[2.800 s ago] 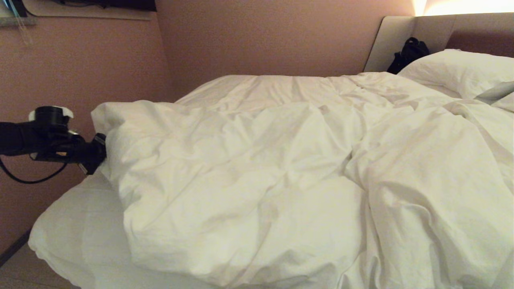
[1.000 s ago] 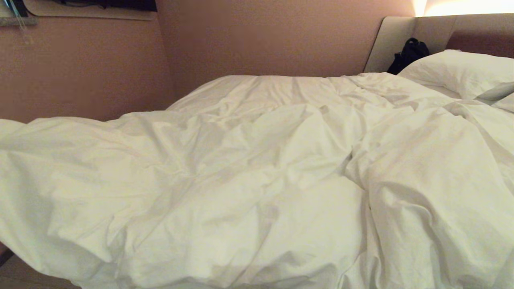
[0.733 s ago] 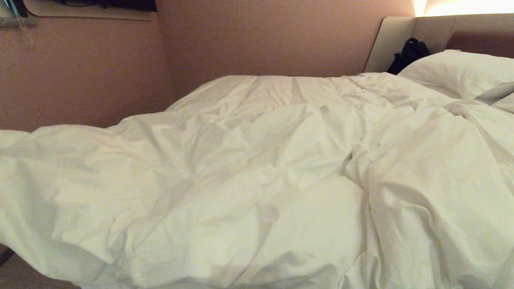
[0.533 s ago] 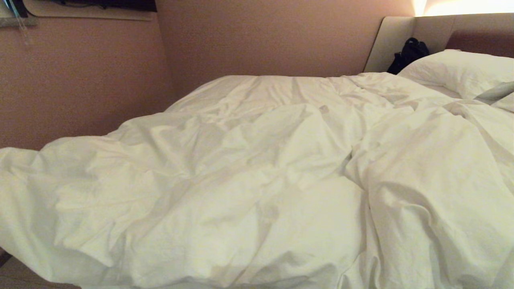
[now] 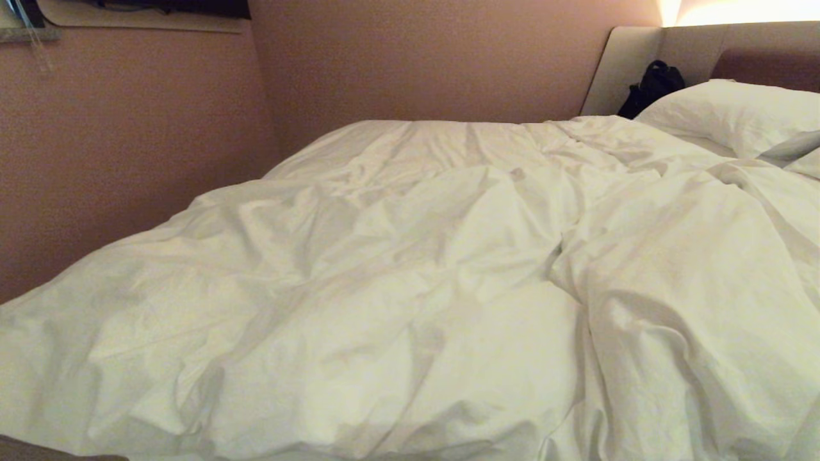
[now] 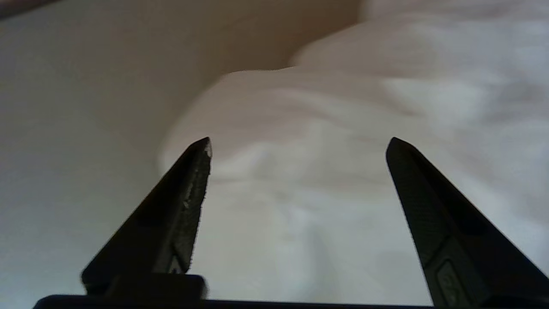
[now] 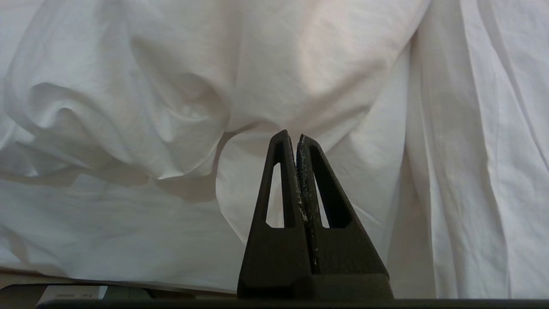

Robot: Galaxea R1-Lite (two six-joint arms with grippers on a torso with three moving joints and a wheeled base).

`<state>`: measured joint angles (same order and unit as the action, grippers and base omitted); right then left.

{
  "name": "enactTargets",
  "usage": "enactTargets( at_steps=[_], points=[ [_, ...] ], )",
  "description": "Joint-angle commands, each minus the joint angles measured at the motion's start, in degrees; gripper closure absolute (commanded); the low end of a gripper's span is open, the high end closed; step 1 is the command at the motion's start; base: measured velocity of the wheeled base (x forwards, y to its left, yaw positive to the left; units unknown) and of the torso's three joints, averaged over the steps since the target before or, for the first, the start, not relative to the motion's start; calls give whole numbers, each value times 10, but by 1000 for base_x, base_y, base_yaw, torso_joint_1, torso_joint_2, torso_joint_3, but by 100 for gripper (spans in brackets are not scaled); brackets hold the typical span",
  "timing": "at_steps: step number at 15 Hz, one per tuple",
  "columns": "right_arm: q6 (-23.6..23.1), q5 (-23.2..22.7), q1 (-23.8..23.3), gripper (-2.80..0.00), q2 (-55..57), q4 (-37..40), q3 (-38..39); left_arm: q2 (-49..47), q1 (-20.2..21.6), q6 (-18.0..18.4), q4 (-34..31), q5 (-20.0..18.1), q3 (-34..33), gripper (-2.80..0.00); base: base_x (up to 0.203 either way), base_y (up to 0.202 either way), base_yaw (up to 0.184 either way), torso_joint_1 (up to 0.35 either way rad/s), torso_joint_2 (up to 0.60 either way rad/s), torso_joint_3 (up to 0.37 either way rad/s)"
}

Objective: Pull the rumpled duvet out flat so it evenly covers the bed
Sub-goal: Flatten the corners of the folded blanket

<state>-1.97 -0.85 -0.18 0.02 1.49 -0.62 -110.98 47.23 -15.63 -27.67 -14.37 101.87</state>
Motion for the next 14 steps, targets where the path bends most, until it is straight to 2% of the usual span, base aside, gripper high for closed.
enactTargets(
  at_steps=[1, 3, 6, 9, 10, 11, 14],
  points=[
    [0, 0, 0, 0, 0, 0, 0, 32, 16, -7, -4, -68, -4, -280, 0, 0, 0, 0, 0, 0],
    [0, 0, 0, 0, 0, 0, 0, 39, 24, -8, -10, -138, -8, -280, 0, 0, 0, 0, 0, 0],
    [0, 0, 0, 0, 0, 0, 0, 14, 25, -7, -20, -141, -7, -280, 0, 0, 0, 0, 0, 0],
    [0, 0, 0, 0, 0, 0, 0, 34, 43, -3, -33, -141, -19, -280, 0, 0, 0, 0, 0, 0],
    [0, 0, 0, 0, 0, 0, 0, 46, 52, 5, -36, -141, -40, 0, 0, 0, 0, 0, 0, 0],
    [0, 0, 0, 0, 0, 0, 0, 55, 64, 25, -34, -141, -73, 0, 0, 0, 0, 0, 0, 0],
    [0, 0, 0, 0, 0, 0, 0, 72, 111, 136, -7, -143, -196, 0, 0, 0, 0, 0, 0, 0]
  ],
)
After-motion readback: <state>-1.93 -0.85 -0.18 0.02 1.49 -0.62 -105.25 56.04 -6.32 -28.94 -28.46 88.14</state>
